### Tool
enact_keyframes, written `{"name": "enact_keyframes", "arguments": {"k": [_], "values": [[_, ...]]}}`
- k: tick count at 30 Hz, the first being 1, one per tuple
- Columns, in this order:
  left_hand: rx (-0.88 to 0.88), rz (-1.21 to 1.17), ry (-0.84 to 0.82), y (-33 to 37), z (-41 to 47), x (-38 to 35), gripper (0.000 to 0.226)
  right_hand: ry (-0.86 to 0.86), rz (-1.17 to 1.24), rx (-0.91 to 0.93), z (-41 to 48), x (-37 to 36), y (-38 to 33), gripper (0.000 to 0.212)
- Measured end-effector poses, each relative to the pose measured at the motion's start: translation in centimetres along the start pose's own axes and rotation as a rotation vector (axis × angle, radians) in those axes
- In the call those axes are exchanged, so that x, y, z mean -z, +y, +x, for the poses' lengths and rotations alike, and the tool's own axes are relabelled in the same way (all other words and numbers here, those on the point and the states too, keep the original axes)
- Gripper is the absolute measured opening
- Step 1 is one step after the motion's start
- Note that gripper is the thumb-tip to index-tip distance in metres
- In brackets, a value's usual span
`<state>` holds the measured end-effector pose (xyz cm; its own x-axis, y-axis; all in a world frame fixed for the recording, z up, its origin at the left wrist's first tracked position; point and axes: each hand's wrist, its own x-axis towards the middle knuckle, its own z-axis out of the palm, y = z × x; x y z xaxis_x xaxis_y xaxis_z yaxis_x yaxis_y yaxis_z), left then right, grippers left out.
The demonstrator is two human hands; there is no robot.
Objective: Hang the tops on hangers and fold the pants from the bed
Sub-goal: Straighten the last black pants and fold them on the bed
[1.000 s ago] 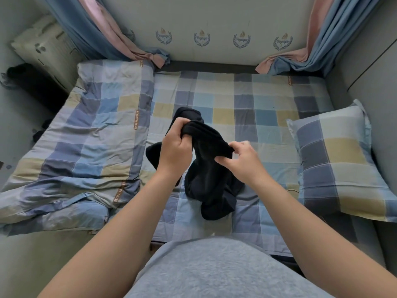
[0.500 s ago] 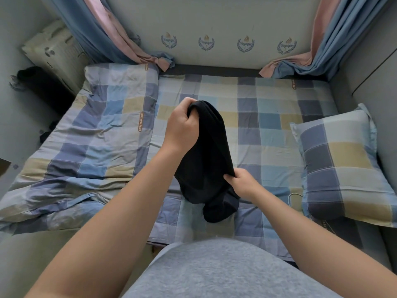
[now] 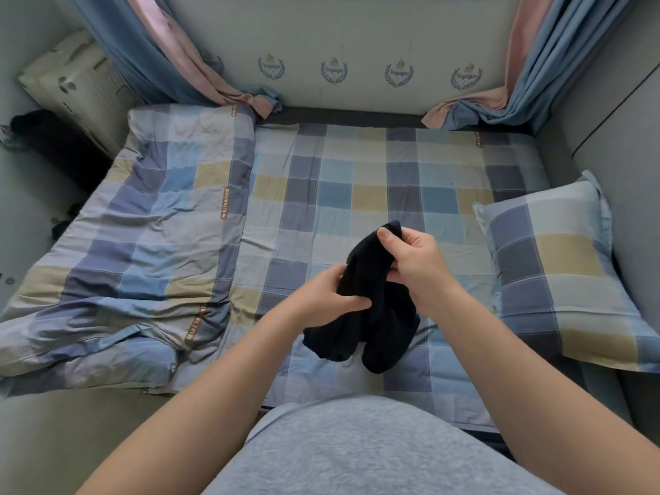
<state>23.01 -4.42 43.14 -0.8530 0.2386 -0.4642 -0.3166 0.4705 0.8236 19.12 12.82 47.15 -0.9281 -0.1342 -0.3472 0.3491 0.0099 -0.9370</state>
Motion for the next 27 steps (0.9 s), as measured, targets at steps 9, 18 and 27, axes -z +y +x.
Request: {"name": "enact_keyframes", "arguments": {"k": [9,18,27], "values": [[-0.158,-0.168,0.314,1.7,-0.3,-0.4,0.024,-0.099,0.061,0.127,-1.1,0.3,-2.3,0.024],[-0.25,-0.447,0.392,7.1,-1.6,2.5,0.023,-0.239,-0.411,-0.039,-1.9,1.2,5.3,0.078],[-0.228,-0.408,0.395,6.9,-0.9,3.3,0.016,-0.052,-0.378,-0.049,-0.5,1.7,7.4,0.015]]}}
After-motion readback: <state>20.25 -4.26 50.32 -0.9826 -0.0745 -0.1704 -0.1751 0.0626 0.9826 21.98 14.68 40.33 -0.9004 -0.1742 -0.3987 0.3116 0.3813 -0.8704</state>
